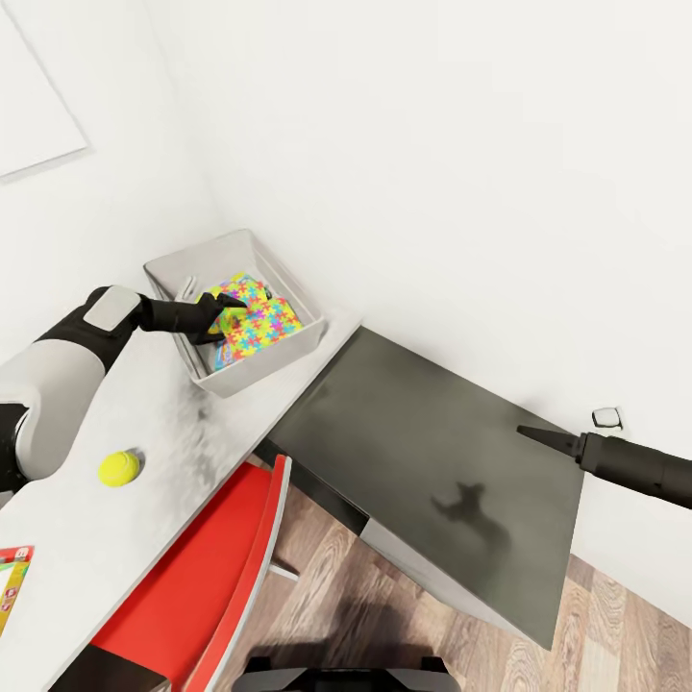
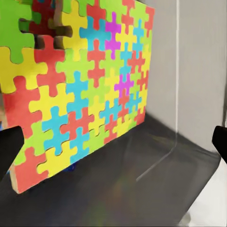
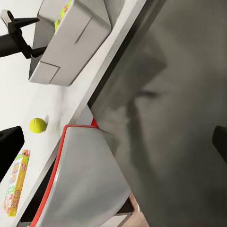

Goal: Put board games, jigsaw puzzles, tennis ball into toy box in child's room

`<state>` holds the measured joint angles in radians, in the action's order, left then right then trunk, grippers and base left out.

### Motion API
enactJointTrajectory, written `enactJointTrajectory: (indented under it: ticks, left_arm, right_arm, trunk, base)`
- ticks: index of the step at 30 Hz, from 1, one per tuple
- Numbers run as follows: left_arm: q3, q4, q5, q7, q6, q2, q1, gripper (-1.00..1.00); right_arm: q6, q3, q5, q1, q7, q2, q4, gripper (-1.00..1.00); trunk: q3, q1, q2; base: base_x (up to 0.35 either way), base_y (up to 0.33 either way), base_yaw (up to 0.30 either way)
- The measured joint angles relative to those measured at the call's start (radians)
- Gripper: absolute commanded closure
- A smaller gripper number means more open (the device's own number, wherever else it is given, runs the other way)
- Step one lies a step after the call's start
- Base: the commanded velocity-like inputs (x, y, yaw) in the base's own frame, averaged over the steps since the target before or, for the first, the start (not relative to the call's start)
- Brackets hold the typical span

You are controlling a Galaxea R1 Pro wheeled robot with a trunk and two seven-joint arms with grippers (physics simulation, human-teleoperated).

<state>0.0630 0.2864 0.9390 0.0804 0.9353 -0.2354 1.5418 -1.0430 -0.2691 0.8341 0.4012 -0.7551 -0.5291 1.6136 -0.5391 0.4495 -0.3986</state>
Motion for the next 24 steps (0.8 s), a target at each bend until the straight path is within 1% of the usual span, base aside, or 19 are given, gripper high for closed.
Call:
enactJointTrajectory:
  ticks: [3,4,10,17,24]
  left_arm:
    - [-0.001,0.000,-0.001,-0.031,0.026,-0.004,0.015,-1.00]
    - [-0.001,0.000,-0.001,-0.032,0.026,-0.004,0.016,-1.00]
    - [-0.004,0.019,-0.003,-0.124,0.046,-0.009,0.036,-1.00]
    - [-0.006,0.055,-0.004,-0.163,0.057,-0.010,0.042,-1.00]
    - [-0.006,0.074,-0.003,-0.172,0.065,-0.016,0.043,-1.00]
  right_arm:
    - [0.000,0.000,0.000,0.000,0.000,0.000,0.000,-1.00]
    - [0.000,0.000,0.000,0.000,0.000,0.000,0.000,-1.00]
    - [0.000,0.000,0.000,0.000,0.000,0.000,0.000,-1.00]
    - [0.000,0.000,0.000,0.000,0.000,0.000,0.000,-1.00]
    - [0.000,0.000,0.000,0.000,0.000,0.000,0.000,-1.00]
  trunk:
    - [0.000,0.000,0.000]
    - [0.000,0.000,0.000]
    - [0.000,0.000,0.000]
    - [0.000,0.000,0.000]
    - [0.000,0.000,0.000]
  base:
    - [0.000,0.000,0.000]
    - [0.000,0.000,0.000]
    - [0.000,0.000,0.000]
    - [0.000,0.000,0.000]
    - [0.000,0.000,0.000]
